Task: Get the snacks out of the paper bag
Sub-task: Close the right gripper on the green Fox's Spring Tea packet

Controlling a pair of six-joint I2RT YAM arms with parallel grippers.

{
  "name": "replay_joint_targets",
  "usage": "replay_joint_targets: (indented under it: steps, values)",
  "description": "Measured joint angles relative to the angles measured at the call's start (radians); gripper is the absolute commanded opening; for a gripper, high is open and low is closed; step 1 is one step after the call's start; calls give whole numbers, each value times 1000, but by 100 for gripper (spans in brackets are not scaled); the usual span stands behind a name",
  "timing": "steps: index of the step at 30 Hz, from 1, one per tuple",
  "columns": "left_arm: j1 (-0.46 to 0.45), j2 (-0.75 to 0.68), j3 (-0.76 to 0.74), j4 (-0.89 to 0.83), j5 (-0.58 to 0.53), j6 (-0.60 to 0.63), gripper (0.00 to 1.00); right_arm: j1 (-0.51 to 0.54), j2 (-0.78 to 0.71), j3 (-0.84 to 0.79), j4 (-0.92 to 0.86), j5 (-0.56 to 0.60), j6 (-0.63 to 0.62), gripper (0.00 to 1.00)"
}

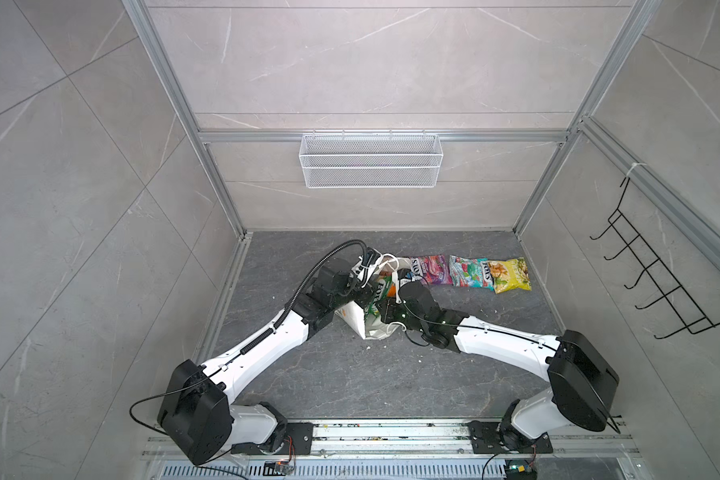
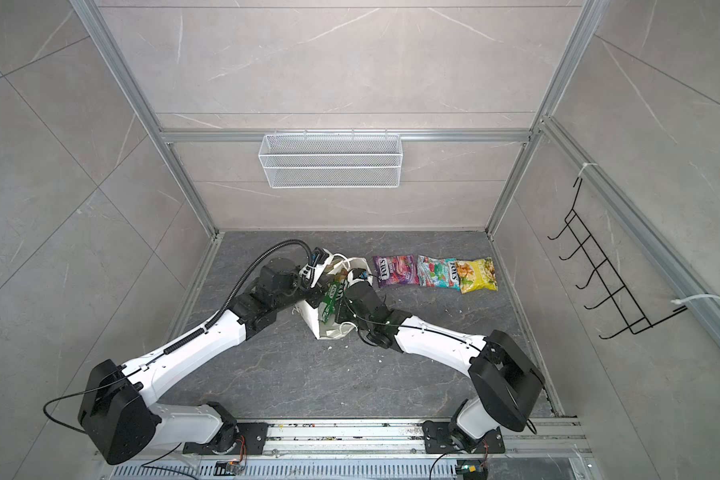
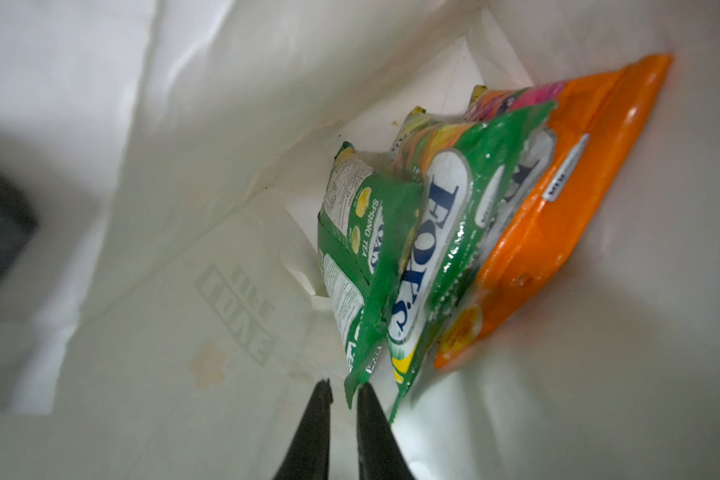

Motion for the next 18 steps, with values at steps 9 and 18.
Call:
replay_joint_targets:
  steps: [9,18]
  values:
    - [0,0,0,-1,0,0,0,-3,87,83,-79,76,37,29]
    - [0,0,0,-2,0,0,0,-8,187,183,-105,79,36,20]
